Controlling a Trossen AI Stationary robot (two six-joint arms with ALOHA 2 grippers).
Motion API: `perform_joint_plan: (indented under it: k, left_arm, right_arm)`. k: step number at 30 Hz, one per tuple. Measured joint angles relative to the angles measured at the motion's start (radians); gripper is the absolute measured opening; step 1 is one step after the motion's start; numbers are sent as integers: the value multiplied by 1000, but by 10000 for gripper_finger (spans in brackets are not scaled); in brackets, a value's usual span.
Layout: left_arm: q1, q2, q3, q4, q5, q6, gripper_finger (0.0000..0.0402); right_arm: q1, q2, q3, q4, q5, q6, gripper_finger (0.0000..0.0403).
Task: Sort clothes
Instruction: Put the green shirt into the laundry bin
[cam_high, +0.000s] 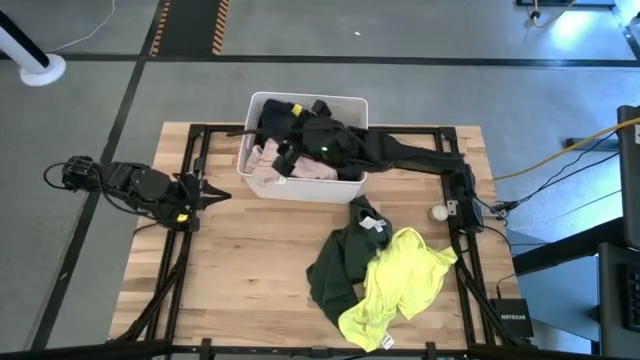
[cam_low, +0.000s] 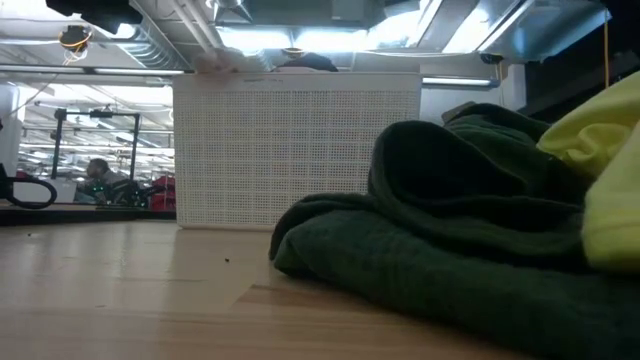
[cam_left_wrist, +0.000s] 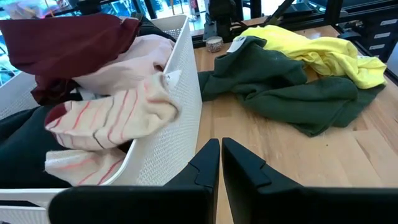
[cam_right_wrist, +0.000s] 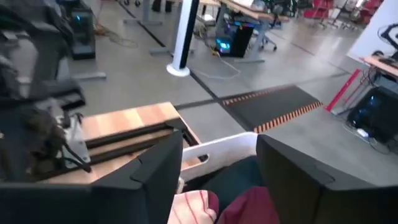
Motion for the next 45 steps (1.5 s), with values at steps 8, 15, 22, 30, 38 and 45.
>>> perform_joint_plan:
  k: [8, 15, 22, 30, 38, 45]
  left_arm:
    - [0, 0, 0, -2, 0, 0, 13]
    - [0, 0, 0, -2, 0, 0, 13]
    - [0, 0, 0, -2, 0, 0, 13]
    - [0, 0, 0, -2, 0, -19, 13]
    - [0, 0, 0, -2, 0, -25, 13]
    - [0, 0, 0, -2, 0, -20, 13]
  right_arm:
    - [134, -79, 1, -160, 30, 60, 229]
    - [302, -101, 1, -493, -51, 328, 230]
    - [470, -61, 1, -786, -69, 690, 230]
    - [597, 44, 1, -899, -37, 850, 230]
    - [604, 132, 0, -932, -37, 861, 230]
    - [556, 133, 0, -957, -38, 856, 230]
